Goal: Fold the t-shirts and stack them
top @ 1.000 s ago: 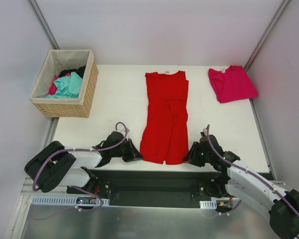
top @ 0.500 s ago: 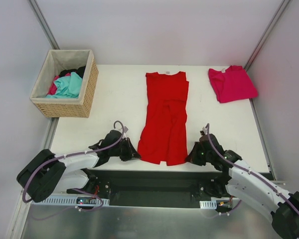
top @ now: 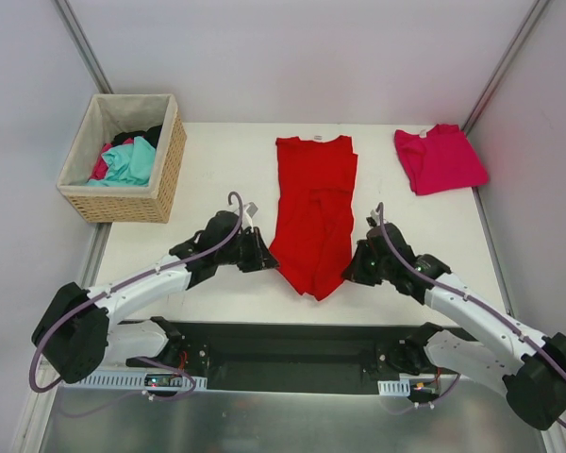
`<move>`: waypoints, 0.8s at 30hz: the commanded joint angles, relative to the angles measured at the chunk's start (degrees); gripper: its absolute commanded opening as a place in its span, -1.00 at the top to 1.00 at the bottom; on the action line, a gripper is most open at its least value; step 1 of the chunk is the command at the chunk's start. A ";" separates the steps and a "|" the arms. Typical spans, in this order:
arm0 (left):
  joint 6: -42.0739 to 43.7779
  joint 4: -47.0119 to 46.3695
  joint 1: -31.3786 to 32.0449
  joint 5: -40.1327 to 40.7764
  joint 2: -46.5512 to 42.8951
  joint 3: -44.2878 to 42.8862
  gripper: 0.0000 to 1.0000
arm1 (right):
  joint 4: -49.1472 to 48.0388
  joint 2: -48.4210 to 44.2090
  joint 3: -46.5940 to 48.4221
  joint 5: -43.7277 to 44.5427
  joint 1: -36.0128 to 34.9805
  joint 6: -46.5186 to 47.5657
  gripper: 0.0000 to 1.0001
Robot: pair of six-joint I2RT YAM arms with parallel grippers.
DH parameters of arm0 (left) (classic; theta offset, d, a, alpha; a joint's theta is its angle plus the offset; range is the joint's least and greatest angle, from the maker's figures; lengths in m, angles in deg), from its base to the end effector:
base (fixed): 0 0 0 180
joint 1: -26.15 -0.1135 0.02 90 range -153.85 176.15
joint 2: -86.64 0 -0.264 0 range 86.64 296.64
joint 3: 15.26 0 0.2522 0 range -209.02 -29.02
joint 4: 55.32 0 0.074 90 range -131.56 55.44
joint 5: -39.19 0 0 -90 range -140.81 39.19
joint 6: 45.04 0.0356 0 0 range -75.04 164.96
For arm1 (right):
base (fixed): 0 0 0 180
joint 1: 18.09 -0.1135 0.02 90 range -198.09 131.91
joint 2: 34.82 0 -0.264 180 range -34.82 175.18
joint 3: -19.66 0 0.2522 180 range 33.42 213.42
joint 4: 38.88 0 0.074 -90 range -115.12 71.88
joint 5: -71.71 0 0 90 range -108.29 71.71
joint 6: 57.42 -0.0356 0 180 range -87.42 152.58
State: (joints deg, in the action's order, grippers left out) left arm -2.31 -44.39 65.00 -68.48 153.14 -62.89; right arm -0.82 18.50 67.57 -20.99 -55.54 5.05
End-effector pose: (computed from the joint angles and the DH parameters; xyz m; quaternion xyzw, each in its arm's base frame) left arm 0.1856 -0.1634 0.2204 0.0141 0.8582 -0.4354 0.2714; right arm 0.1521 0.1186 0.2261 -0.0887 0.9142 0.2304 0.3214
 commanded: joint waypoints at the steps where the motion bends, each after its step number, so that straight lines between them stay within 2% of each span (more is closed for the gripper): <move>1: 3.49 2.57 -1.84 0.18 2.84 -5.59 1.00 | -0.39 2.66 6.18 5.33 -0.34 3.44 0.99; 17: 5.87 4.41 -8.88 -2.90 8.11 -12.53 1.00 | 0.14 13.64 17.61 7.80 4.05 8.46 0.99; 24: 7.36 4.76 -10.46 -4.21 14.35 -21.13 1.00 | -2.67 18.83 19.81 6.75 8.18 9.16 0.99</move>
State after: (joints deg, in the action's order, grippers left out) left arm 2.66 -39.35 55.75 -70.51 164.55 -77.82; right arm -0.87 34.89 83.92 -14.46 -49.71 12.72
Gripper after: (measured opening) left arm 0.011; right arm 0.022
